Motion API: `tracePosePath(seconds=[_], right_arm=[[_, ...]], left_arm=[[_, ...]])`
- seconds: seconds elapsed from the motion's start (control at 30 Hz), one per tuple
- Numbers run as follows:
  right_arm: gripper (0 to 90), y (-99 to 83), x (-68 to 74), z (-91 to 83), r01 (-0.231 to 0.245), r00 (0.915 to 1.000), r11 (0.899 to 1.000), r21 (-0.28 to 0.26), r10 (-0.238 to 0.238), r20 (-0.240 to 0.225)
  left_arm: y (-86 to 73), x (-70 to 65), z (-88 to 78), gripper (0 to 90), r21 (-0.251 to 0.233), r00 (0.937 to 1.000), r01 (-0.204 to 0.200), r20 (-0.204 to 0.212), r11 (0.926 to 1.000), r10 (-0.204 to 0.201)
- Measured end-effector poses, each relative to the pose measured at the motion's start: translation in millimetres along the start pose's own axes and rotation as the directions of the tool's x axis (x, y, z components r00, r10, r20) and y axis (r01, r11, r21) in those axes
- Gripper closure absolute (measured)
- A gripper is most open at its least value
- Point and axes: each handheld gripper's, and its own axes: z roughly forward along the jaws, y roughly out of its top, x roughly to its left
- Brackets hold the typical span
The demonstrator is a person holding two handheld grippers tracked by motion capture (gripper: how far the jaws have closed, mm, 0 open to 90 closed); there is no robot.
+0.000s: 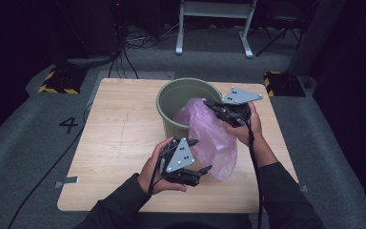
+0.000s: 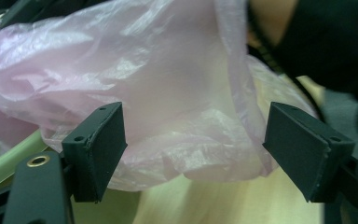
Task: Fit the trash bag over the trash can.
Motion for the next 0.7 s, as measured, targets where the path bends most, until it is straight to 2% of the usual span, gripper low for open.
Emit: tracePosePath(seconds=[0.03, 0.07, 0.13, 0.23, 0.27, 0.3, 0.37, 0.4, 0.43, 0.47, 0.5, 0.57, 0.63, 0.67, 0.7], right_arm=[[89.9, 0.0, 0.0, 0.0, 0.000, 1.0000, 1.000, 0.000, 0.000, 0.000], [89.6, 0.2, -0.2, 0.6, -0.001, 1.0000, 1.000, 0.004, 0.001, 0.004], [88.7, 0.4, -0.6, 1.4, -0.003, 1.0000, 1.000, 0.007, 0.003, 0.003], [86.5, 0.6, -1.2, 1.6, -0.003, 1.0000, 1.000, 0.010, 0.003, 0.006], [86.0, 0.6, -1.4, 1.4, -0.003, 1.0000, 1.000, 0.012, 0.003, 0.007], [85.9, 0.6, -1.7, 1.1, -0.003, 1.0000, 1.000, 0.013, 0.003, 0.009], [86.3, 0.6, -2.2, 0.7, -0.004, 0.9999, 1.000, 0.015, 0.004, 0.012], [87.7, 0.7, -2.1, 0.7, -0.002, 0.9998, 1.000, 0.021, 0.002, 0.020], [88.1, 0.7, -2.2, 0.8, -0.003, 0.9998, 1.000, 0.023, 0.002, 0.019], [88.4, 0.7, -2.4, 1.1, -0.001, 0.9998, 1.000, 0.025, 0.001, 0.021], [88.9, 0.7, -2.4, 1.2, 0.002, 0.9996, 1.000, 0.026, -0.003, 0.028], [89.3, 0.9, -2.7, 1.8, -0.003, 0.9995, 1.000, 0.029, 0.002, 0.030], [89.6, 1.3, -2.6, 2.2, -0.002, 0.9992, 0.999, 0.033, 0.001, 0.039], [89.6, 1.4, -2.5, 2.4, -0.002, 0.9991, 0.999, 0.035, 0.000, 0.041], [89.5, 1.8, -2.1, 2.6, -0.002, 0.9992, 0.999, 0.036, 0.000, 0.041]], left_arm=[[0.0, 0.0, 3.3, 22.6, 0.012, 0.9998, -0.004, -0.022, 0.9999, 0.004], [-0.2, 0.5, 5.9, 26.5, 0.013, 0.9994, -0.005, -0.035, 0.9999, 0.005], [0.1, 1.9, 8.5, 43.8, 0.019, 0.9918, -0.024, -0.125, 0.9995, 0.026], [-0.6, 10.6, 9.1, 63.4, 0.010, 0.9844, -0.027, -0.174, 0.9996, 0.029], [-1.1, 14.1, 9.1, 70.9, 0.013, 0.9826, -0.035, -0.182, 0.9993, 0.036], [-1.9, 16.5, 9.0, 73.8, 0.009, 0.9831, -0.031, -0.181, 0.9995, 0.032], [-3.1, 21.9, 7.9, 76.1, -0.007, 0.9902, -0.004, -0.140, 1.0000, 0.003], [-2.7, 21.4, 7.2, 68.8, -0.013, 0.9926, 0.004, -0.121, 0.9999, -0.005], [-1.5, 18.8, 6.2, 63.5, -0.018, 0.9964, 0.005, -0.085, 0.9998, -0.006], [0.3, 12.5, 4.1, 53.0, -0.034, 0.9982, -0.016, -0.058, 0.9993, 0.014], [1.4, 7.9, 2.8, 42.5, -0.037, 0.9979, -0.026, -0.060, 0.9990, 0.023], [3.4, -1.8, 0.9, 25.9, -0.039, 0.9995, -0.032, -0.009, 0.9987, 0.032], [2.3, -9.9, 1.6, 16.5, -0.028, 0.9989, -0.040, 0.023, 0.9988, 0.041], [0.0, -15.2, 4.0, 15.6, -0.020, 0.9981, -0.049, 0.037, 0.9986, 0.049], [-1.2, -17.9, 6.2, 15.6, 0.001, 0.9976, -0.064, 0.028, 0.9980, 0.064]])
